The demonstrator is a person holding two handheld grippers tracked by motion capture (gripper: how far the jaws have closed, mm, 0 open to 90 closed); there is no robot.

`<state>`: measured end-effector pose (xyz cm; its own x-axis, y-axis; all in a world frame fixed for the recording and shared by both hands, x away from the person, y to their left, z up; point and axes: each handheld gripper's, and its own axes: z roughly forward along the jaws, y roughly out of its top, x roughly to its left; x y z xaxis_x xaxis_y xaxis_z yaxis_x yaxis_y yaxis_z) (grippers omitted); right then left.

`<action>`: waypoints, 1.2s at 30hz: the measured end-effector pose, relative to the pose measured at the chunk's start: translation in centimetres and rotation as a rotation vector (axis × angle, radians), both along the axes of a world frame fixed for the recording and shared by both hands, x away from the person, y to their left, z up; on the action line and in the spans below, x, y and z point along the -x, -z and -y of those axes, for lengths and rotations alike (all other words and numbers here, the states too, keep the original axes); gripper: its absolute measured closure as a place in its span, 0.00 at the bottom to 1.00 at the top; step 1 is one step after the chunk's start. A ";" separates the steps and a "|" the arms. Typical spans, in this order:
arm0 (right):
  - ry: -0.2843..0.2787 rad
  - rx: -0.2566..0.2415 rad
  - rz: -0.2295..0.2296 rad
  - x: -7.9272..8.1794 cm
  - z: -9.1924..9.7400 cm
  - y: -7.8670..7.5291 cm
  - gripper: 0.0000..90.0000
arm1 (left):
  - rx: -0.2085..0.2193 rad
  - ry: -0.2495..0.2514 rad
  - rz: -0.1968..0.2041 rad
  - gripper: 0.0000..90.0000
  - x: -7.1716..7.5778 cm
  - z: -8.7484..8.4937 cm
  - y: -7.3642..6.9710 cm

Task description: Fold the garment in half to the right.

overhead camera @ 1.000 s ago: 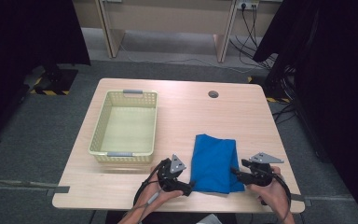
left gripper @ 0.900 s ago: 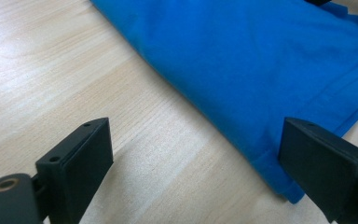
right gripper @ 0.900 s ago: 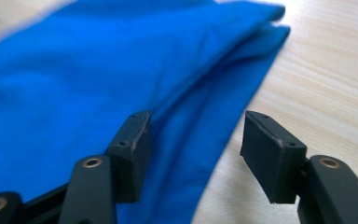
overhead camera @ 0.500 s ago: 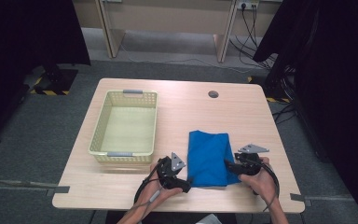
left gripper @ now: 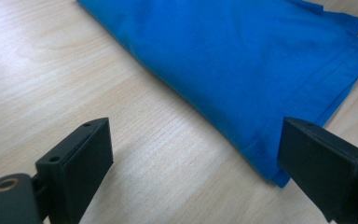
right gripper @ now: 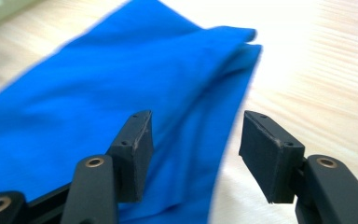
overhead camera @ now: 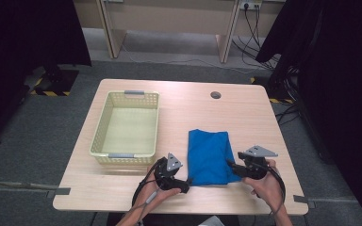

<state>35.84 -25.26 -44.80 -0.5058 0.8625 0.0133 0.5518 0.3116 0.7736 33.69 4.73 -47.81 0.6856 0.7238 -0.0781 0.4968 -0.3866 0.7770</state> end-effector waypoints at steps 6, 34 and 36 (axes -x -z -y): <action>-0.043 -0.016 -0.042 0.8 -1.7 0.8 0.49 | 0.004 -0.003 0.008 0.11 0.3 -0.3 -0.2; -0.045 -0.051 -0.010 0.2 -0.1 -0.5 0.75 | -0.011 -0.005 0.007 0.11 0.1 -0.2 0.1; -0.046 -0.061 -0.020 0.2 -0.3 -0.3 0.69 | -0.009 -0.007 0.009 0.11 0.0 -0.2 0.0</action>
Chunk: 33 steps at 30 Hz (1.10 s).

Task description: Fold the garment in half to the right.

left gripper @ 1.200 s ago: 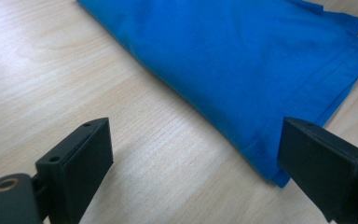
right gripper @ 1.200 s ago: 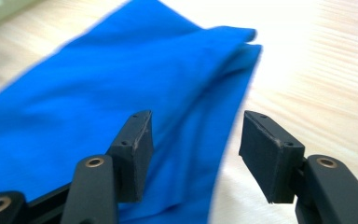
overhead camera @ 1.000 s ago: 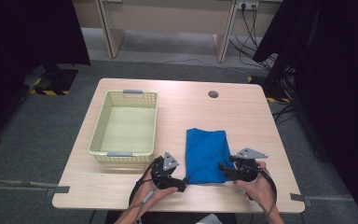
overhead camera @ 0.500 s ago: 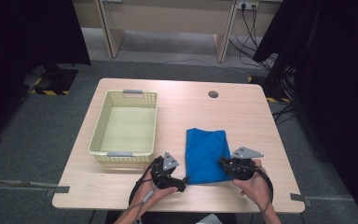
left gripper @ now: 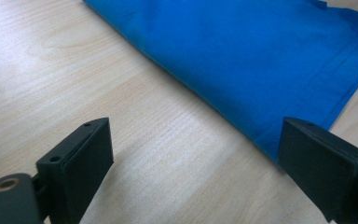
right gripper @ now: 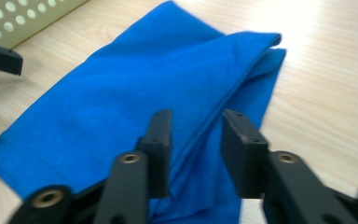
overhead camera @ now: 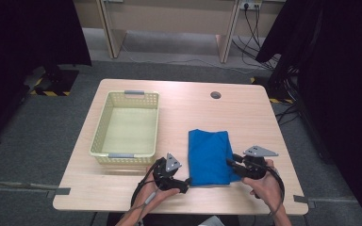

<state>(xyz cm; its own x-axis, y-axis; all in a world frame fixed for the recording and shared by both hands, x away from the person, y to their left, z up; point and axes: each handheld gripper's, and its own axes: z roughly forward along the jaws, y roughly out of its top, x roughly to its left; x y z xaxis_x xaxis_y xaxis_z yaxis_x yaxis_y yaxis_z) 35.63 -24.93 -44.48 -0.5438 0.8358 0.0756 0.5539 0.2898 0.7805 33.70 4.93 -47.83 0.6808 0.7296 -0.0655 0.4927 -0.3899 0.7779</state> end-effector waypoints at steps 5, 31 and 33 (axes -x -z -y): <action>-0.015 0.016 -0.057 -0.2 -1.4 1.3 0.60 | -0.002 -0.001 0.003 0.11 0.0 -0.1 -0.1; 0.026 0.108 -0.011 -1.4 0.9 2.4 0.90 | -0.006 -0.005 0.004 0.11 -0.4 0.4 0.1; 0.027 0.110 -0.012 -1.4 0.8 2.5 0.89 | 0.002 -0.004 0.010 0.11 -0.4 0.7 0.0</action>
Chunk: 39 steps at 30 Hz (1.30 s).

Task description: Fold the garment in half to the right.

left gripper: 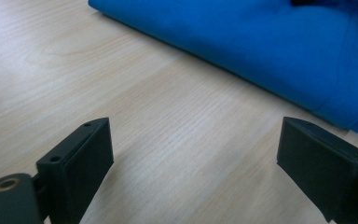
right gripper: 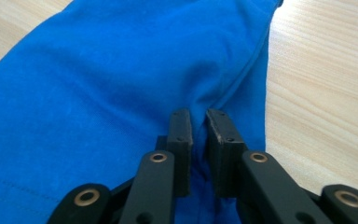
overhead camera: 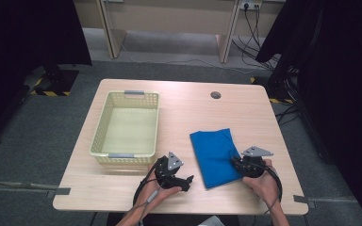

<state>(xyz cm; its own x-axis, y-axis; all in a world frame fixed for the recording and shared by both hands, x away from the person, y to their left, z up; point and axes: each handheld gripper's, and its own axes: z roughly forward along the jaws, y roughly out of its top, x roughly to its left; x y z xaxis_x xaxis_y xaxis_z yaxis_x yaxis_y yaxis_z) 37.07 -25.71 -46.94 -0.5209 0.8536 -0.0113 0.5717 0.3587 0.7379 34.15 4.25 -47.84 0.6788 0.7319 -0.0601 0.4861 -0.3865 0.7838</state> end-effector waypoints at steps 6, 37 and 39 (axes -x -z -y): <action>0.005 -0.003 0.000 -0.1 0.1 0.0 0.84 | 0.027 0.023 0.010 0.11 0.1 1.6 -0.3; 0.163 -0.045 -0.025 -4.0 1.0 0.3 0.48 | 0.025 0.050 0.035 0.10 -0.3 5.6 -0.6; 0.165 -0.042 -0.019 -3.9 0.9 0.3 0.48 | 0.028 0.049 0.038 0.10 -0.4 5.8 -0.6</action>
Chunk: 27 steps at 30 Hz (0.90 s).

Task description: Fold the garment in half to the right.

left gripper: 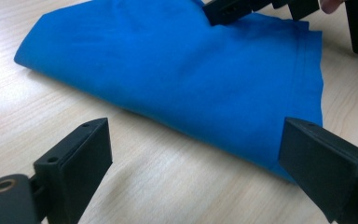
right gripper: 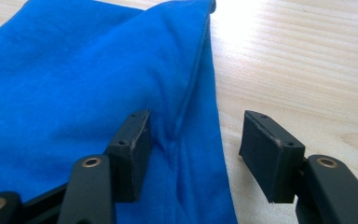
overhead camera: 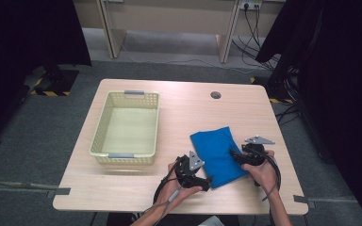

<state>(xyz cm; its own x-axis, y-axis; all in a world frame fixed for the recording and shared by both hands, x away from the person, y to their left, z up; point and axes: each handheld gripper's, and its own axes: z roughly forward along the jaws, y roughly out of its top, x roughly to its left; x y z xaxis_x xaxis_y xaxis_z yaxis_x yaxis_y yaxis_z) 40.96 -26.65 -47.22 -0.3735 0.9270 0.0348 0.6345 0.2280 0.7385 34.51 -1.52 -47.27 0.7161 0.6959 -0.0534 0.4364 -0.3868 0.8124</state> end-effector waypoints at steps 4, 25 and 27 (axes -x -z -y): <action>-0.001 0.014 0.005 0.2 -0.3 0.0 0.49 | 0.009 0.001 0.006 0.10 -0.3 0.8 0.0; -0.016 -0.012 -0.018 0.5 -0.4 0.0 0.46 | -0.094 0.011 -0.020 0.14 -0.4 -0.4 0.8; -0.019 -0.017 -0.017 0.7 -0.6 0.0 0.46 | -0.090 0.010 -0.031 0.14 -0.6 -1.0 0.8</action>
